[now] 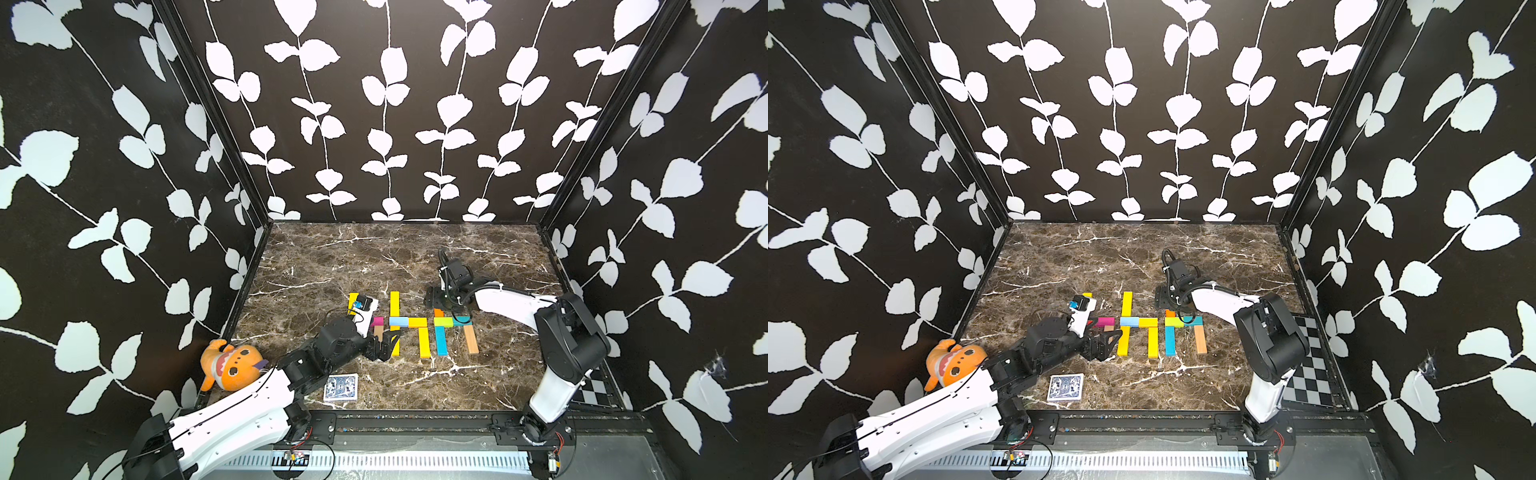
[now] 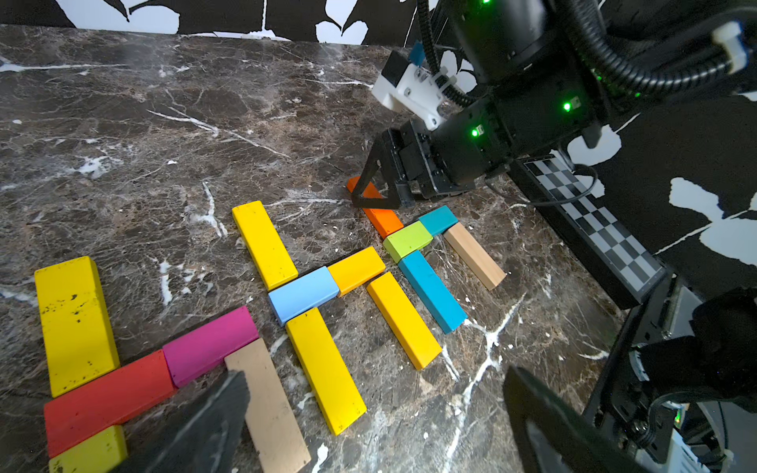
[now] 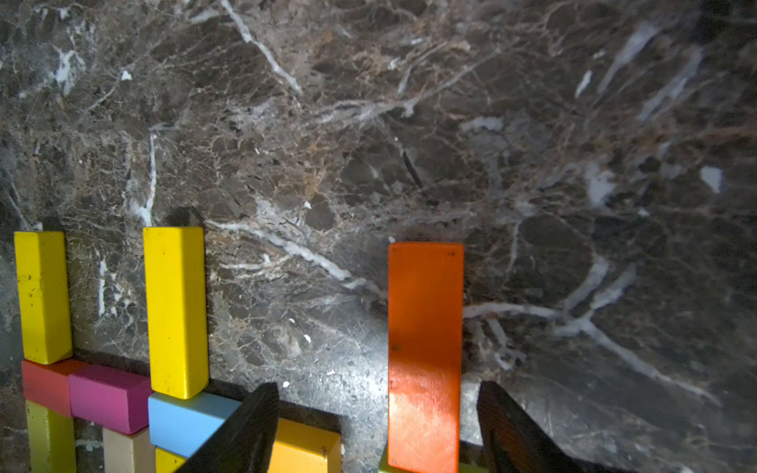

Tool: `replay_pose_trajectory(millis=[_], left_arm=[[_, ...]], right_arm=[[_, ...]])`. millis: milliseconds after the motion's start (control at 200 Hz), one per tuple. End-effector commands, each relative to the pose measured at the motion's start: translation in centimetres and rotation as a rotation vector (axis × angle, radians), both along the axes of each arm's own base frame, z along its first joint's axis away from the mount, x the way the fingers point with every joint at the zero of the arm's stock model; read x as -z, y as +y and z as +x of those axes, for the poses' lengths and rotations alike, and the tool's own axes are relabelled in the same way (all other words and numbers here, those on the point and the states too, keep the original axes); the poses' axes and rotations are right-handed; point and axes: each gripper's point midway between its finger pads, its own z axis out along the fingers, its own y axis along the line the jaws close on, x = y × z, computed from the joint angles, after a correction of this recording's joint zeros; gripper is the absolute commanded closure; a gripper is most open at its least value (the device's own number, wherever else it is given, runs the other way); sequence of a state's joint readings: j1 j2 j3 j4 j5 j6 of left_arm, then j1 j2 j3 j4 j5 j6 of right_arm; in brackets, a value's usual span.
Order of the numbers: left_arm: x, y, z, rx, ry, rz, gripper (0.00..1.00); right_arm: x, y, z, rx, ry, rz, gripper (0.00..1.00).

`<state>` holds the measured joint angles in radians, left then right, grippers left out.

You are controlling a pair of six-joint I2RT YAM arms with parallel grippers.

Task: Assemble the letter h with building blocks
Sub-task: Reset both arms

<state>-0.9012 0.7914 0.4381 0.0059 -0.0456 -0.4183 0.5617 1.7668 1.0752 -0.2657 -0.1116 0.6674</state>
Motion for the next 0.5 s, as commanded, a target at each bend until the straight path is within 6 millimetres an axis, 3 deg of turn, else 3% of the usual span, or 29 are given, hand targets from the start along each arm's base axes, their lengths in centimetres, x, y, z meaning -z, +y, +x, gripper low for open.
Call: replay_pose_trajectory(millis=[0,495], left_arm=[[-0.62,-0.07,0.21,-0.004,-0.008,-0.012,0.01],[-0.46,-0.11,0.26,-0.006,-0.005,-0.01,0.01]], right_arm=[[0.97,0.11,-0.34,0.006,0.024,0.0,0.24],[1.75,0.73,-0.73,-0.008,0.044,0.0,0.25]])
